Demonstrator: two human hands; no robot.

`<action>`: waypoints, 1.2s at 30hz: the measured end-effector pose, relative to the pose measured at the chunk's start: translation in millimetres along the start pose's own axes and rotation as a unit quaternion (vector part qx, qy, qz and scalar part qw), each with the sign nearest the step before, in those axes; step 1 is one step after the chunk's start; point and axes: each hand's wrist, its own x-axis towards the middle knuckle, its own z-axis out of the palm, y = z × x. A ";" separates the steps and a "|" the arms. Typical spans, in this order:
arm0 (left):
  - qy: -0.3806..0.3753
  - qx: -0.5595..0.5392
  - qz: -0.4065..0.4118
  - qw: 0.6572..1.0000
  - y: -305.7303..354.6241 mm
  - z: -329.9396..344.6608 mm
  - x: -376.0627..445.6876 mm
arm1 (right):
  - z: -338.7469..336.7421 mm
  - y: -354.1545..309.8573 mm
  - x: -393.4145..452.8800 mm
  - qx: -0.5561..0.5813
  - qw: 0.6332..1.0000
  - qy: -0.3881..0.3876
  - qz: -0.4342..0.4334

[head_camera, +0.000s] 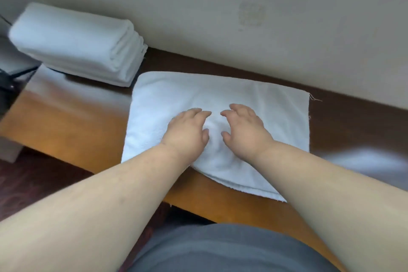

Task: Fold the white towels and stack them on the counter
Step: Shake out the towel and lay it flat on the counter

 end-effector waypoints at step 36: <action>-0.344 -0.536 -0.174 0.752 -39.8 -0.6 79.0 | 28.2 3.9 74.5 0.074 0.979 -0.013 0.190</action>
